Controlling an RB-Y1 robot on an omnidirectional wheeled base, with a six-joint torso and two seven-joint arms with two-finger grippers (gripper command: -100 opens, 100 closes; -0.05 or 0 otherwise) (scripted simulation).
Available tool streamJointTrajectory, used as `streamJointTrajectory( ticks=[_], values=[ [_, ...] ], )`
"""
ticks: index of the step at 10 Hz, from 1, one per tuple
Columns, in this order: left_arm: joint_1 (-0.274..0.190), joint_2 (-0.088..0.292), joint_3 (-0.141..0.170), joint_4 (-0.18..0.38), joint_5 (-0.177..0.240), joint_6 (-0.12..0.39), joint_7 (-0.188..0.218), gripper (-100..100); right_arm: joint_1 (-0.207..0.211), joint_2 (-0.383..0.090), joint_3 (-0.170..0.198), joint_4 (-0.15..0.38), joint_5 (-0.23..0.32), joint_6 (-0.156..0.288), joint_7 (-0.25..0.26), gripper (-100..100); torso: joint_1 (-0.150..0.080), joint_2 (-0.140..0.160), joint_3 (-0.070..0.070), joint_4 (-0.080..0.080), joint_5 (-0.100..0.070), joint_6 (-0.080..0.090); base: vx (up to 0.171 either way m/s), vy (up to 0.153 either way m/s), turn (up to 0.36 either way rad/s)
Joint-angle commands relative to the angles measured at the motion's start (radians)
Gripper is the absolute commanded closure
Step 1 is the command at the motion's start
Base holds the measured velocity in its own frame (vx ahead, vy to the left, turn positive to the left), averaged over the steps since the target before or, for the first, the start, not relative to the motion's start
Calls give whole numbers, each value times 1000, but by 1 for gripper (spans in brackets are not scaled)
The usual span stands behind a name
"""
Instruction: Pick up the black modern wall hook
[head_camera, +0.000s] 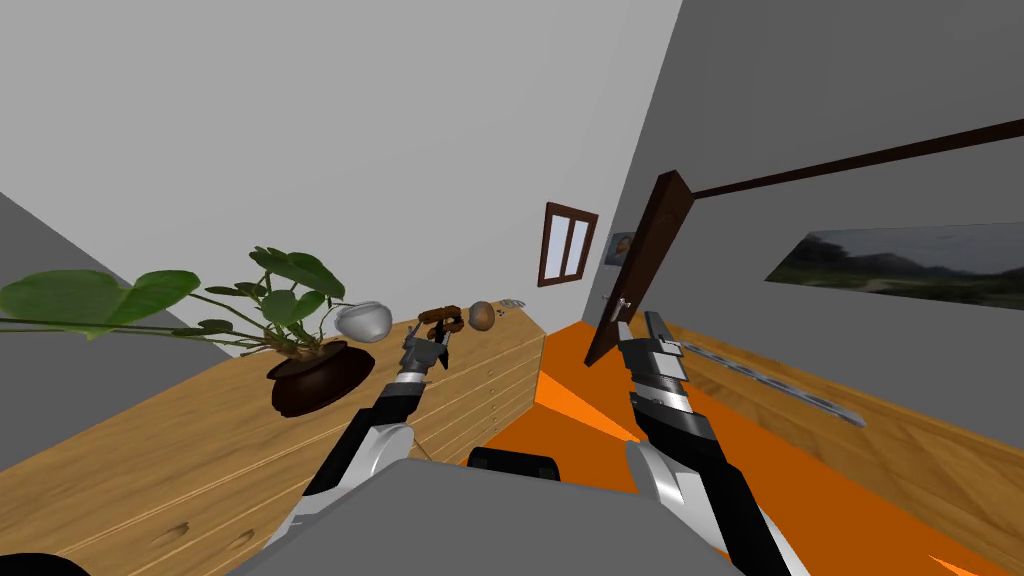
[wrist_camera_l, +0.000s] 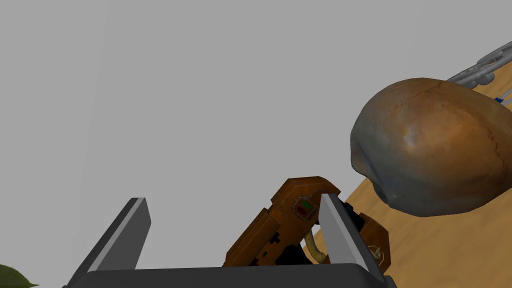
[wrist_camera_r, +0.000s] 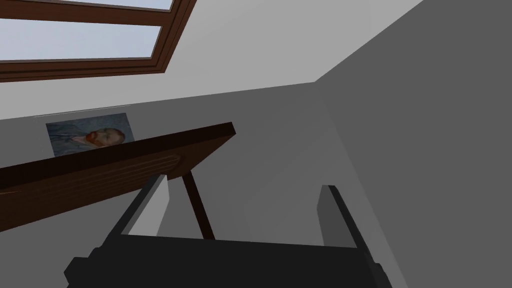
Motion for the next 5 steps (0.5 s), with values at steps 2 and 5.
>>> streamJointTrajectory(
  ticks=[2,5],
  values=[
    [13,2,2,24,78,16,56,-100,0,0,0,0,0,0,0,0,0,0,0,0,0,0,51,-50,141],
    [19,-7,4,59,166,35,114,-100,0,0,0,0,0,0,0,0,0,0,0,0,0,0,46,-44,119]
  ],
)
